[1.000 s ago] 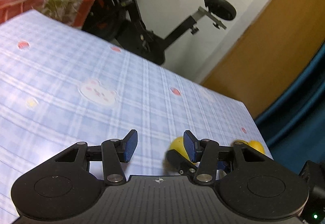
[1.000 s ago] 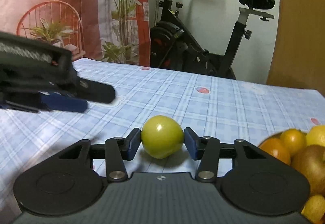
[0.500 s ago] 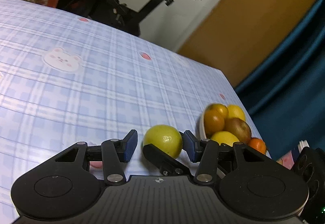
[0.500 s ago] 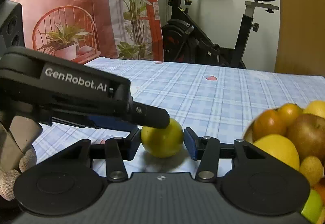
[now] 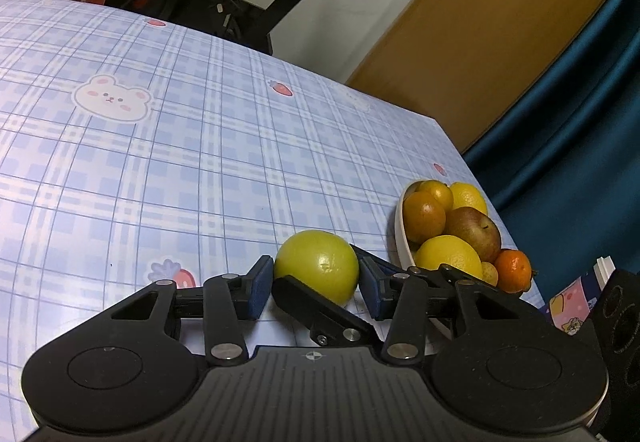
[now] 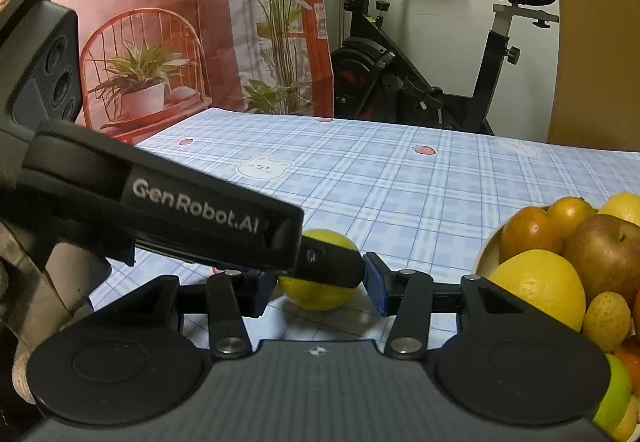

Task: Organize fruits
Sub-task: 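Carry the green-yellow apple onto the plate with both grippers and release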

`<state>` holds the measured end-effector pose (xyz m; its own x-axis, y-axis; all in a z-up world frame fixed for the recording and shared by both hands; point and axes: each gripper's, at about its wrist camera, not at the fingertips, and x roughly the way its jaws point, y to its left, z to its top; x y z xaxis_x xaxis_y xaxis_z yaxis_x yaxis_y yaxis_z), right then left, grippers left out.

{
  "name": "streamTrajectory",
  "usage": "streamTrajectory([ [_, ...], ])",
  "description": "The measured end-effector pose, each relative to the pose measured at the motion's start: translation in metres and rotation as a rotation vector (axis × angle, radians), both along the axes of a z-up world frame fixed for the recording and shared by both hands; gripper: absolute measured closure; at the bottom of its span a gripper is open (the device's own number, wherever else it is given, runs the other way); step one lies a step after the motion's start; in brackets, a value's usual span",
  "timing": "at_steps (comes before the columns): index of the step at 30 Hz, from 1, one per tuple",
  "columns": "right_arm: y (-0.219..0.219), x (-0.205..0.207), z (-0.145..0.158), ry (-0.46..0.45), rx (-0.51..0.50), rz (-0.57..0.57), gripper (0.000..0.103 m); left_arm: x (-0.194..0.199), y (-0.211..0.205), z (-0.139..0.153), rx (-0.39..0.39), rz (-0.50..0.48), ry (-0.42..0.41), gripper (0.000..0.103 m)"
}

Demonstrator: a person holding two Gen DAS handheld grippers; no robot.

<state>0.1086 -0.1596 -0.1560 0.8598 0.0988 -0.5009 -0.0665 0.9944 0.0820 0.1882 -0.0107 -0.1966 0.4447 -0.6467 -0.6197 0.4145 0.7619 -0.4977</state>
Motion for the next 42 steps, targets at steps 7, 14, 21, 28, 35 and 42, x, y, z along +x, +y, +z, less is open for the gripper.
streamTrajectory([
  [7,0.002,0.004,0.000,0.017,-0.004,-0.004,0.053,-0.003,0.002,0.001,0.001,0.000,-0.018,0.054],
  [14,0.001,-0.002,0.001,-0.018,0.007,-0.005,0.054,-0.014,0.000,0.013,0.001,-0.003,-0.070,0.054],
  [21,-0.011,-0.035,0.017,-0.130,0.032,-0.061,0.054,-0.031,-0.021,0.043,-0.052,-0.051,-0.159,0.054],
  [28,-0.037,-0.061,0.039,-0.206,0.060,-0.142,0.054,-0.036,-0.064,0.068,-0.042,-0.118,-0.197,0.054],
  [35,-0.080,-0.083,0.053,-0.281,0.130,-0.268,0.054,-0.031,-0.132,0.089,-0.004,-0.244,-0.233,0.054],
  [42,-0.127,-0.098,0.053,-0.312,0.175,-0.434,0.054,-0.020,-0.202,0.083,0.074,-0.380,-0.227,0.054],
])
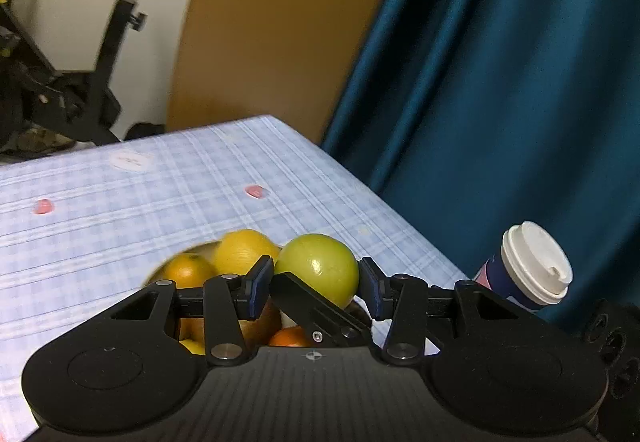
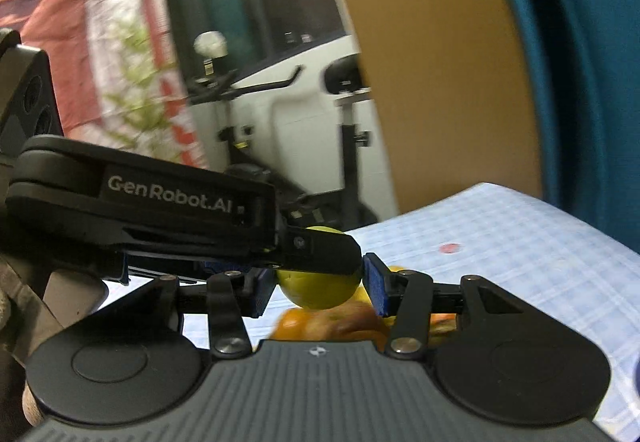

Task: Organize fruits
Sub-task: 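Carry the green-yellow apple onto the plate with both grippers and release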

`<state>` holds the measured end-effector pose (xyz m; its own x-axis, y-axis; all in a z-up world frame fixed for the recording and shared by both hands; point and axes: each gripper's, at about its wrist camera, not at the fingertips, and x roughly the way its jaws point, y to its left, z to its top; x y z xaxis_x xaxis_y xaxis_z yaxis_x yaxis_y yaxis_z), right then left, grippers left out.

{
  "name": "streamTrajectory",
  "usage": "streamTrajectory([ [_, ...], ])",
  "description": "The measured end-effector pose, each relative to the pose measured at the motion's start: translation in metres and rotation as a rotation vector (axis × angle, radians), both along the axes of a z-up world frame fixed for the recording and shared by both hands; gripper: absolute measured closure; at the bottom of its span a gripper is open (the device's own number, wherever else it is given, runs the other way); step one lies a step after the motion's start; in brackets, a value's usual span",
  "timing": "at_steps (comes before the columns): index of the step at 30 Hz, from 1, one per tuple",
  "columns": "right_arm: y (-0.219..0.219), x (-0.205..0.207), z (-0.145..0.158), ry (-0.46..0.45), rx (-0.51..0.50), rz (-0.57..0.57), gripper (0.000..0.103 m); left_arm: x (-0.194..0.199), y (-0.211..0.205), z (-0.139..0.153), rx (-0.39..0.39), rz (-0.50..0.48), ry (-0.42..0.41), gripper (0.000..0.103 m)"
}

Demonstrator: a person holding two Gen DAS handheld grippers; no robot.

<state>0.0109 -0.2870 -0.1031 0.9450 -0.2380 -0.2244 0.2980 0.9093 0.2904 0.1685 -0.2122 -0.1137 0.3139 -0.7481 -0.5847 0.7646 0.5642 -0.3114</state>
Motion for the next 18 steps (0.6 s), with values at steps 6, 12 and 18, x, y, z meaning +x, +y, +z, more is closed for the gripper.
streamTrajectory([
  [6,-0.022,0.002,-0.011,0.020,0.039,-0.054,0.054,0.004,-0.017,-0.016,0.047,-0.019,0.039,0.054],
  [12,-0.026,-0.002,-0.023,0.044,0.052,-0.044,0.053,0.011,-0.021,-0.023,0.066,-0.007,0.045,0.054],
  [18,-0.027,0.000,-0.027,0.061,0.055,-0.056,0.053,0.007,-0.017,-0.020,0.067,0.001,0.038,0.053],
])
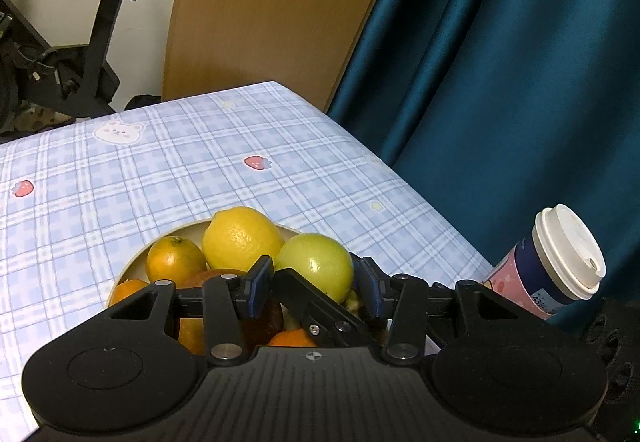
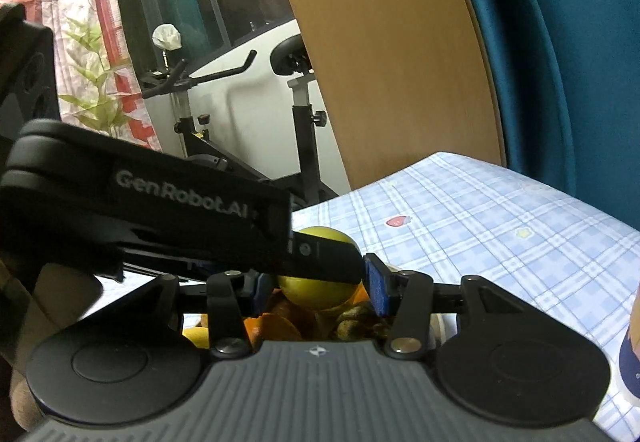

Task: Organize fruits

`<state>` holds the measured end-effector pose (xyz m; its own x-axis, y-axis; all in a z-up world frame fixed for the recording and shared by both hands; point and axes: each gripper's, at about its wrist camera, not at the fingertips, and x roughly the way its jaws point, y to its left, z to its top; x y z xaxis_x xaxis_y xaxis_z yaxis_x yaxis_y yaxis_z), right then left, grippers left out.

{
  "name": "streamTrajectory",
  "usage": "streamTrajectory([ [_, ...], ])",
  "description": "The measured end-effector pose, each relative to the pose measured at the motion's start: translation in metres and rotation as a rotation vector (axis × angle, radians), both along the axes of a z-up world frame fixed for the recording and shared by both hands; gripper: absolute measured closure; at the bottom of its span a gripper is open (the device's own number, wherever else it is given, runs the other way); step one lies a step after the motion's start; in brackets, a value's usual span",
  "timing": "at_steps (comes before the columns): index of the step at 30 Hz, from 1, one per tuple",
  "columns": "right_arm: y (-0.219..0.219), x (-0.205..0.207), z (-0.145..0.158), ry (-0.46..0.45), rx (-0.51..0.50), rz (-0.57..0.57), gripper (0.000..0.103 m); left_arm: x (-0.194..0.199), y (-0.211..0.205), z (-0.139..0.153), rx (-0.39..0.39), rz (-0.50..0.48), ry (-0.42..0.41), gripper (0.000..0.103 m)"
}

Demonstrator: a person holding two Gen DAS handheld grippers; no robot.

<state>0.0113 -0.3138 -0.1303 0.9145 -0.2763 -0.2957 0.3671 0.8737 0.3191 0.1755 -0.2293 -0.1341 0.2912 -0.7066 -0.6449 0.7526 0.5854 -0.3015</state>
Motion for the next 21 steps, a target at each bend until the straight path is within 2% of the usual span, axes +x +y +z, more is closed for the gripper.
streamTrajectory([
  [8,0.001,-0.001,-0.001,0.003,-0.004,-0.008,0.051,0.006,0.008,0.004,-0.003,0.042,-0.013,0.052],
  [11,0.001,-0.002,-0.002,0.005,-0.007,-0.007,0.051,0.010,0.013,0.007,-0.005,0.070,-0.020,0.044],
  [13,0.000,-0.001,-0.002,0.009,-0.010,-0.015,0.050,0.008,0.016,0.011,-0.012,0.087,-0.038,0.044],
  [15,0.000,-0.001,-0.001,0.011,-0.014,-0.021,0.047,0.006,0.018,0.016,-0.007,0.104,-0.067,0.039],
  [17,0.001,-0.001,0.000,0.015,-0.019,-0.029,0.038,0.002,0.024,0.022,-0.008,0.118,-0.098,0.024],
  [19,0.002,-0.002,0.002,0.021,-0.026,-0.024,0.028,-0.003,0.032,0.028,-0.016,0.144,-0.130,0.018],
  [21,0.004,-0.002,0.004,0.026,-0.028,-0.014,0.019,-0.006,0.044,0.036,-0.023,0.177,-0.162,0.016],
])
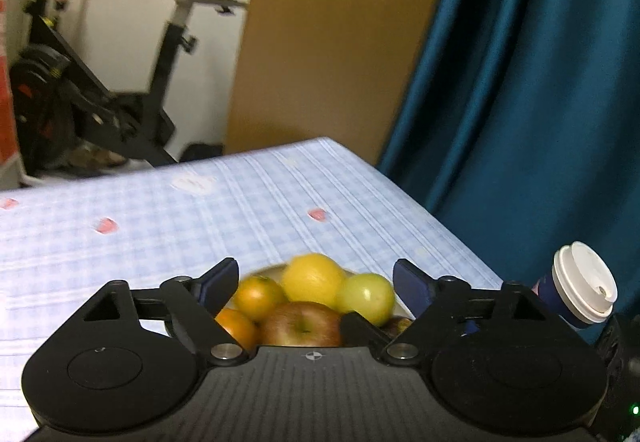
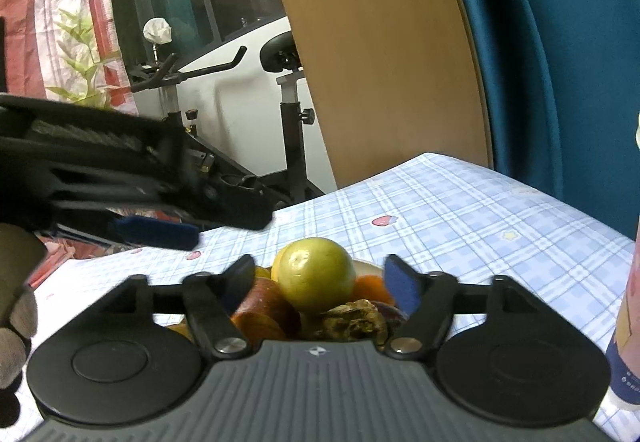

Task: Organize fruits

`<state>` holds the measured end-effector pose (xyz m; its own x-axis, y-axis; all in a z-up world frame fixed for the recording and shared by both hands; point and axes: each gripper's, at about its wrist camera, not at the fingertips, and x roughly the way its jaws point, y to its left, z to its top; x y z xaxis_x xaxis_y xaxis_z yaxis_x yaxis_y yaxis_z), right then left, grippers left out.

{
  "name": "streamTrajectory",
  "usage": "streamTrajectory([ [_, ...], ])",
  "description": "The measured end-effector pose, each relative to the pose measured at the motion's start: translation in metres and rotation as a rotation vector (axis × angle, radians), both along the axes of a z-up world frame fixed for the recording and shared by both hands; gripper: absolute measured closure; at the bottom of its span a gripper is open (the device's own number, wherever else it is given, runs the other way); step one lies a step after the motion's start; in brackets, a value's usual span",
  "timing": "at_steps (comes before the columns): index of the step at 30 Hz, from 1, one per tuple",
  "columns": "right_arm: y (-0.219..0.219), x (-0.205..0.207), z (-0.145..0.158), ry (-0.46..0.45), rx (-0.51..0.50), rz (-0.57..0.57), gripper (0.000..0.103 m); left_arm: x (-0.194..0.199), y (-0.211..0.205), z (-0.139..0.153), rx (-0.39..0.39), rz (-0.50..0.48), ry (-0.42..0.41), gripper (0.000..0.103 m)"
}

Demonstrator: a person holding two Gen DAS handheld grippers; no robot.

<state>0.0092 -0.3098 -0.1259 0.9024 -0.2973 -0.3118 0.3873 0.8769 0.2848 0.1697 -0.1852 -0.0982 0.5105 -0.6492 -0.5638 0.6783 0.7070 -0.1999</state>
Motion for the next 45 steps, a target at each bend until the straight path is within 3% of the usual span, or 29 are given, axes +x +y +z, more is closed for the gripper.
streamTrajectory([
  [5,0.010,0.001,0.012,0.047,-0.045,-0.006,0.005,-0.011,0.036,0.019,-0.011,0.102,-0.027,0.007],
  [9,0.023,-0.005,0.025,0.081,-0.104,0.018,0.000,-0.026,0.064,0.028,0.046,0.212,-0.078,0.007],
  [20,0.055,-0.029,0.062,0.189,-0.057,0.153,0.000,-0.089,0.127,0.052,0.149,0.318,-0.178,0.007],
  [30,0.100,-0.044,0.106,0.179,-0.110,0.213,0.000,-0.132,0.178,0.078,0.075,0.414,-0.182,0.007],
  [45,0.122,-0.044,0.119,0.168,-0.156,0.251,0.000,-0.150,0.181,0.080,0.127,0.498,-0.216,0.005],
])
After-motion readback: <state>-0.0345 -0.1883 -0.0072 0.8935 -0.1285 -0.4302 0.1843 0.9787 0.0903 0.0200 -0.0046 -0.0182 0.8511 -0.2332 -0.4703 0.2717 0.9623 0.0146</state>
